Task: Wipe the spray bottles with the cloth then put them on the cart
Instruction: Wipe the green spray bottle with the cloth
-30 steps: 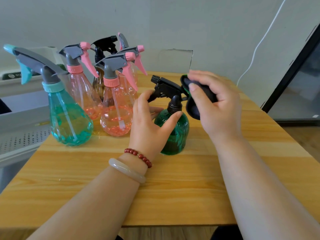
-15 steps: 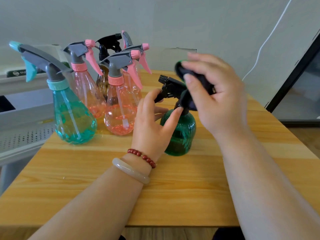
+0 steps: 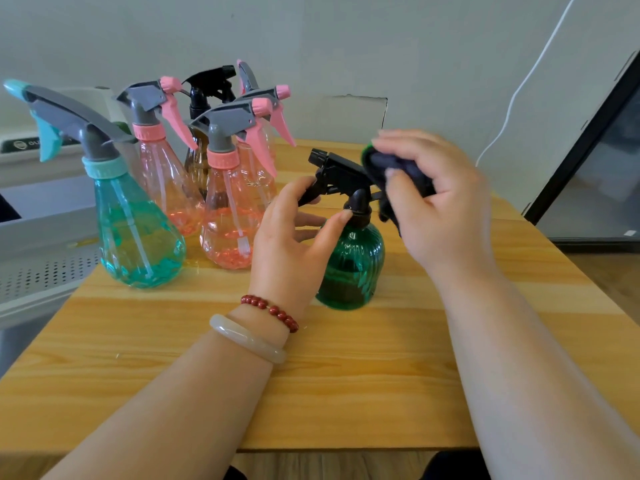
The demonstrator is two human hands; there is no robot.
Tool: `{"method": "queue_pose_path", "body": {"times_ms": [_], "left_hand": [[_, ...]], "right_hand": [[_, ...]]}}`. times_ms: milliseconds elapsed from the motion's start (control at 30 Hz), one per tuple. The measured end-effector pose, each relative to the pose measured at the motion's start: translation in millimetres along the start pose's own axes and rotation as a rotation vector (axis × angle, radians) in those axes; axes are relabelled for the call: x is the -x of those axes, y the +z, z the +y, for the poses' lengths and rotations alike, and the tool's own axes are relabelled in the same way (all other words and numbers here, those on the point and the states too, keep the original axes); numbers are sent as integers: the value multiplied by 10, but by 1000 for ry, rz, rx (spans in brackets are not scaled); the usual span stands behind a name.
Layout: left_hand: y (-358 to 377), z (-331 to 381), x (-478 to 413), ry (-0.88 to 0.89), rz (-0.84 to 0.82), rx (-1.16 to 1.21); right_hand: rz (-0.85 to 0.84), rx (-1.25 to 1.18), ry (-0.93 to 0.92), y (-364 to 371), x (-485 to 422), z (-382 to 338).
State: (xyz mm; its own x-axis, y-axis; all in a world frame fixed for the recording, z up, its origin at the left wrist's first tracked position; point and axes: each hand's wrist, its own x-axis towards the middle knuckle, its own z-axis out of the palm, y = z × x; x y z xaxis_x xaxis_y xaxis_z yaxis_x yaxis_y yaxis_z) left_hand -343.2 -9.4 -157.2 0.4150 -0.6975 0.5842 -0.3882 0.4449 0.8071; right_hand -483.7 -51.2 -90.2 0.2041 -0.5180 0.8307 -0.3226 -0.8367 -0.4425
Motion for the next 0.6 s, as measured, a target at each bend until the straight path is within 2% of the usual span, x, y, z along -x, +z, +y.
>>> {"method": "queue_pose_path", "body": {"times_ms": [67, 133, 267, 367, 433, 533, 600], "left_hand": [[-18, 4, -3, 14, 35, 45], [-52, 4, -10, 34, 77, 55], [-63, -3, -21, 138, 132, -77], [-24, -13, -4, 118, 163, -83], [-19, -22, 0, 132, 169, -87], [-39, -27, -8, 173, 163, -95], [-55, -28, -12, 191, 152, -89]], "right_hand": [[-70, 55, -102, 59, 2, -22], [-75, 118, -129, 111, 40, 26], [-26, 220, -20, 89, 81, 244], [79, 231, 39, 45, 76, 232], [134, 205, -63, 38, 48, 118], [29, 193, -290, 104, 24, -44], [-6, 236, -365, 184, 64, -20]]}}
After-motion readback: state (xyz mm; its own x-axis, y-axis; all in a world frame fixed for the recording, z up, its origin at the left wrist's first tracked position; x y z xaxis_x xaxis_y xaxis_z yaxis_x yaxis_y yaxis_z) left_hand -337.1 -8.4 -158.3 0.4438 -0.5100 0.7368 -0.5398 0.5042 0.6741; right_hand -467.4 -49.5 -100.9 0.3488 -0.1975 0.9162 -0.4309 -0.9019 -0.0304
